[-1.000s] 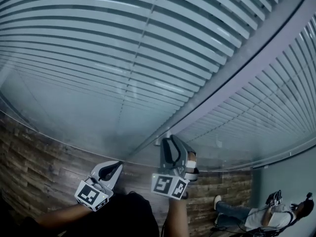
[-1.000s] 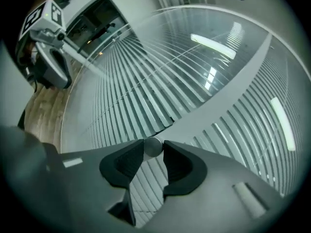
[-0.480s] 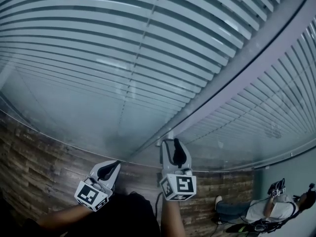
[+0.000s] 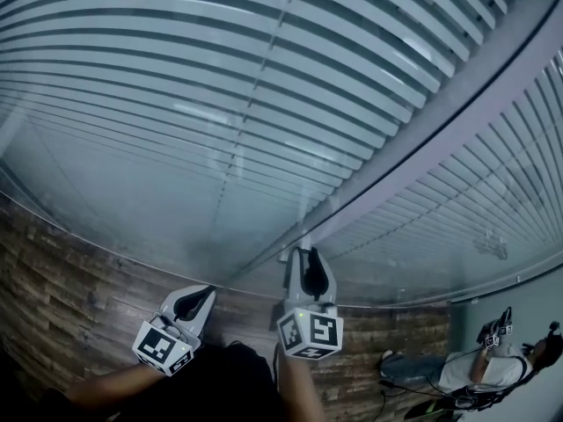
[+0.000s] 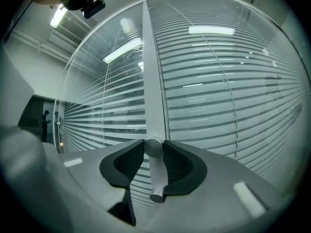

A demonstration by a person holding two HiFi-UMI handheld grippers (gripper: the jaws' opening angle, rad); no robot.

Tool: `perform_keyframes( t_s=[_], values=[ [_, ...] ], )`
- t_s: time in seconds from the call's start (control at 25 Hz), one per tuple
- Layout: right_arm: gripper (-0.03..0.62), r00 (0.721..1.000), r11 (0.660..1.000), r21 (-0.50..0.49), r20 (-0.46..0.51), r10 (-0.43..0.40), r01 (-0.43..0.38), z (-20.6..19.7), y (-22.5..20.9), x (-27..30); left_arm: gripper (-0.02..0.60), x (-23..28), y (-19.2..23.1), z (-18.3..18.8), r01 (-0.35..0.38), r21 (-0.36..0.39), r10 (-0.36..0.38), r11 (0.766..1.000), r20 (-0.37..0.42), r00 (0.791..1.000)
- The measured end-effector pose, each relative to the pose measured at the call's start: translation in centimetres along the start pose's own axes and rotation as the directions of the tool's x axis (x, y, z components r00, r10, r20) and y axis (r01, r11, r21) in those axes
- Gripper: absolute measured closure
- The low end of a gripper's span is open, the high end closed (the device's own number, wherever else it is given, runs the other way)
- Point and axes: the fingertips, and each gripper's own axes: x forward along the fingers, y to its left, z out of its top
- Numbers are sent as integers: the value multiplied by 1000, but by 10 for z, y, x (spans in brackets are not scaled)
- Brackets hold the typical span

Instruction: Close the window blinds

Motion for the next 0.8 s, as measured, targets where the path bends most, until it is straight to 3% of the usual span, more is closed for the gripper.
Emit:
perform_keyframes(
  t_s=[0.16,0.24,0.28,0.36,0.44,0.56,0.64,0.68,0.72,0.8],
  values=[
    [465,998,985,-170,-53,-14,5,2,2,2,583,2,-1,1,2,-7,-2,1000,2,1000],
    [467,996,943,-333,-81,-42,12,2,5,1,583,2,-3,3,6,-7,-6,1000,5,1000],
    [467,994,900,-436,-95,-60,13,1,8,0,583,0,-4,3,8,-9,-8,1000,9,1000],
    [467,989,778,-628,-113,-97,4,-1,16,-5,583,-8,-5,3,11,-16,-11,1000,17,1000],
    [467,985,665,-747,-121,-123,-9,-3,24,-9,583,-15,-3,2,11,-18,-11,1000,23,1000],
    [467,981,584,-812,-126,-145,-18,-3,23,-6,583,-11,-4,1,13,-17,-13,1000,22,1000],
    [467,981,581,-813,-127,-144,-20,-3,17,0,583,-2,-5,1,16,-17,-15,1000,16,1000],
    [467,983,607,-794,-127,-132,-21,-3,14,3,583,1,-5,1,17,-17,-16,1000,14,1000],
    [464,986,654,-756,-126,-109,-25,-3,13,4,583,2,-4,1,17,-17,-17,1000,12,1000],
    [455,993,800,-599,-110,-35,-38,-2,11,2,583,3,-4,0,20,-18,-19,1000,11,1000]
  ],
)
